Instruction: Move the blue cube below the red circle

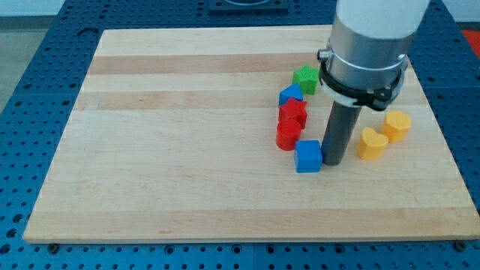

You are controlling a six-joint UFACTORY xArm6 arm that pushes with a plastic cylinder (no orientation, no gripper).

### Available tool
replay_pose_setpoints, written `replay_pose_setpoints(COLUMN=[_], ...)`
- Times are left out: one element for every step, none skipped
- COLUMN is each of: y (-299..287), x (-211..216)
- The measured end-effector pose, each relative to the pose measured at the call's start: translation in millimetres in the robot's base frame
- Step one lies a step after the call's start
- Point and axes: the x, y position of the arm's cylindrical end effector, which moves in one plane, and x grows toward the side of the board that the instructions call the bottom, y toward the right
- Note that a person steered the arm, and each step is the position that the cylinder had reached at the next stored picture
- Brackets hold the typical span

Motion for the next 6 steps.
replay_pose_setpoints(y=[-1,-2,-12,-12,-12,-20], x=[12,11,10,10,10,10])
